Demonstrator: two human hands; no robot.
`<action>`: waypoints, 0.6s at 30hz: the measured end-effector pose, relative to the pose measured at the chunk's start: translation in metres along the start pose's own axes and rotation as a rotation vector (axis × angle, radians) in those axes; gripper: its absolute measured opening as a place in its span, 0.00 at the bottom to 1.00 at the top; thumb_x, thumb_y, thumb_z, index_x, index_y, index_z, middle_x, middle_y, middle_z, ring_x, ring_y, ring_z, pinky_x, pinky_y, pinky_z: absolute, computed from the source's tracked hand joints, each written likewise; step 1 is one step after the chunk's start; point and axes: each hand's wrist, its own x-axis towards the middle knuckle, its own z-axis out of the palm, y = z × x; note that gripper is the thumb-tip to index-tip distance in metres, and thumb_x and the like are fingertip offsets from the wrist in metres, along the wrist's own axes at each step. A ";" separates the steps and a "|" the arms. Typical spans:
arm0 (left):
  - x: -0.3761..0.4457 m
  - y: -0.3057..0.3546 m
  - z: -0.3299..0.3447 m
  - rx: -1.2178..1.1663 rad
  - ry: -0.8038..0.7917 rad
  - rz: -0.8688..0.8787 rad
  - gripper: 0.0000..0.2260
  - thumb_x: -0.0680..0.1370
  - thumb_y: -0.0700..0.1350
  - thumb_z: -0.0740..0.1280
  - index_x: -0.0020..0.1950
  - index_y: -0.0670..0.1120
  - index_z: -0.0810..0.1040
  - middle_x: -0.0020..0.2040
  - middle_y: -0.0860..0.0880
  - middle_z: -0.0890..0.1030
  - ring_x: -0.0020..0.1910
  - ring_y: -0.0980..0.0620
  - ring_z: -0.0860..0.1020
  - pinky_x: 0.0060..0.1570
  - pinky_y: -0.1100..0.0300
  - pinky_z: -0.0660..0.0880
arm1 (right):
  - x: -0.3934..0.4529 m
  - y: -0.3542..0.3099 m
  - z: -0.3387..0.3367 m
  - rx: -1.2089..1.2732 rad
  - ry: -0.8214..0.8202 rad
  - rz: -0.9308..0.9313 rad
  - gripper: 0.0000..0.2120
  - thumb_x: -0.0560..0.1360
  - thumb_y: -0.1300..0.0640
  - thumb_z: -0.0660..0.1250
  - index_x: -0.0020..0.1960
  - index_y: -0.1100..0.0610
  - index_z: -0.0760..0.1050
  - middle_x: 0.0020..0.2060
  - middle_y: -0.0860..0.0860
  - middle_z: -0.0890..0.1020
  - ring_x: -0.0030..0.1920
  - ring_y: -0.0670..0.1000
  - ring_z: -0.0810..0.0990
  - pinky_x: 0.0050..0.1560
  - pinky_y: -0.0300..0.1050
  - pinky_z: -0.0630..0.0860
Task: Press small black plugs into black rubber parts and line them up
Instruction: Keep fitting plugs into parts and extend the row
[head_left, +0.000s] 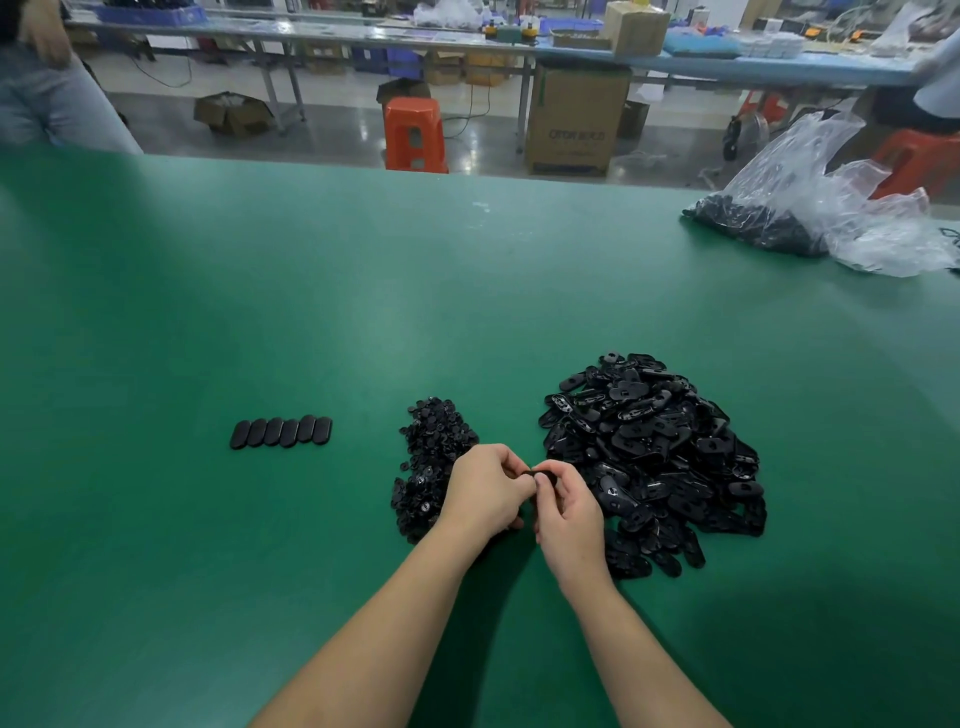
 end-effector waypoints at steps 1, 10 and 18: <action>-0.001 0.000 0.000 0.003 0.004 0.004 0.04 0.75 0.43 0.72 0.42 0.46 0.79 0.36 0.50 0.82 0.25 0.48 0.82 0.27 0.56 0.79 | 0.000 0.000 0.000 0.004 0.000 0.001 0.07 0.83 0.60 0.63 0.51 0.51 0.77 0.39 0.48 0.82 0.34 0.43 0.75 0.41 0.46 0.71; -0.002 0.000 -0.005 0.156 -0.061 0.154 0.04 0.78 0.40 0.66 0.49 0.47 0.80 0.41 0.50 0.82 0.35 0.47 0.83 0.41 0.51 0.82 | 0.000 0.000 0.002 0.016 0.053 -0.015 0.09 0.82 0.63 0.64 0.50 0.50 0.77 0.42 0.46 0.84 0.47 0.44 0.82 0.50 0.39 0.77; -0.003 -0.011 -0.003 0.463 0.017 0.467 0.13 0.80 0.42 0.63 0.63 0.51 0.76 0.54 0.51 0.82 0.53 0.49 0.79 0.52 0.55 0.75 | 0.001 -0.001 0.002 0.051 0.060 0.045 0.08 0.84 0.60 0.61 0.51 0.54 0.77 0.37 0.50 0.81 0.35 0.50 0.77 0.39 0.48 0.74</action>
